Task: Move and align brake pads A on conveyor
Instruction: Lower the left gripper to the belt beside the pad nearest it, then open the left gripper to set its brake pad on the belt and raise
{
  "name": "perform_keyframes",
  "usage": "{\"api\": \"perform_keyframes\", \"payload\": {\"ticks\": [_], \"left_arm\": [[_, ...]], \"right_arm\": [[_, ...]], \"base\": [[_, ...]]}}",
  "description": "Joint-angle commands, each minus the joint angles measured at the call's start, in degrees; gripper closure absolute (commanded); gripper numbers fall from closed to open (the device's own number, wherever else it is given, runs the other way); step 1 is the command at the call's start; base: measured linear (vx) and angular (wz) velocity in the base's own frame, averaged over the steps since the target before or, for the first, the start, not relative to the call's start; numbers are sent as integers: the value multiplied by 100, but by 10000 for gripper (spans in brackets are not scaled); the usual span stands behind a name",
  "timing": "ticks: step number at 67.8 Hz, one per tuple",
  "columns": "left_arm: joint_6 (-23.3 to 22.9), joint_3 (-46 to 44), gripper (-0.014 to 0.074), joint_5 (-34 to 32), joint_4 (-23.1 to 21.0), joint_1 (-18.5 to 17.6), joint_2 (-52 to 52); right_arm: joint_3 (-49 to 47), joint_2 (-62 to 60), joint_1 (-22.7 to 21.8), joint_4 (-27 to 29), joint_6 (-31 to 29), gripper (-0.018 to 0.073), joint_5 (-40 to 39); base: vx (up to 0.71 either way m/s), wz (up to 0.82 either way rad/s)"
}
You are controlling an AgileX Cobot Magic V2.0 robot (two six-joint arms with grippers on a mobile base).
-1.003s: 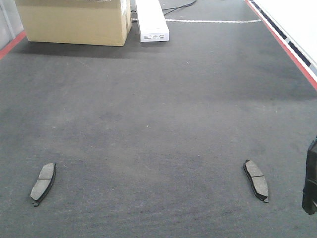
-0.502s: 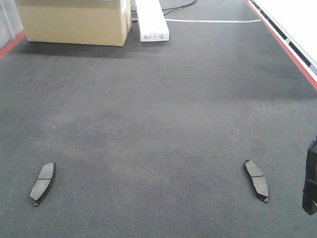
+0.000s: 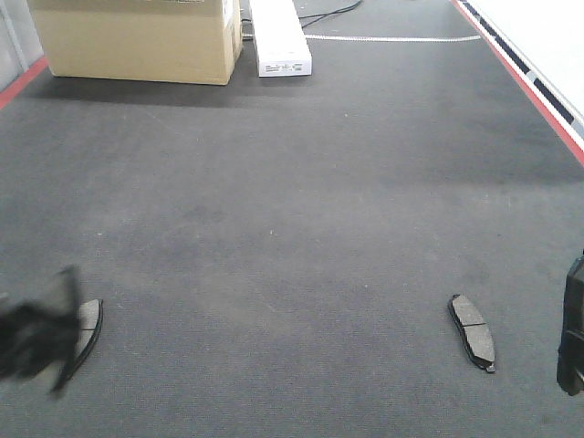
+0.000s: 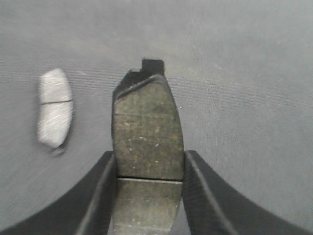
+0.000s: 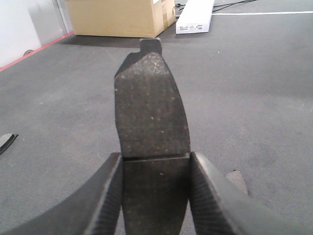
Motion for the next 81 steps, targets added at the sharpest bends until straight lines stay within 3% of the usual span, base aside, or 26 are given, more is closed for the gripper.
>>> {"api": "perform_keyframes", "payload": {"ticks": [1,11,25,39,65,81], "left_arm": [[226,-520,589,-576,-390,-22,713],[261,-960,578,-788,-832,-22,1972],[256,-1431,549,-829,-893,-22,3269],[256,-1814,446,-875,-977,-22,4116],[260,-2344,127,-754,-979,-22,4834],[492,-2349,94,-706,-958,-22,4437]], "right_arm": [[-184,38,-22,-75,-16,564,-565],[-184,38,-22,-75,-16,564,-565],[-184,38,-22,-75,-16,564,-565],[-184,38,-22,-75,-16,564,-565],[-184,38,-22,-75,-16,564,-565],[-184,38,-22,-75,-16,564,-565]], "base": [[0,0],[0,0],[0,0],[0,0],[0,0],[0,0]]}}
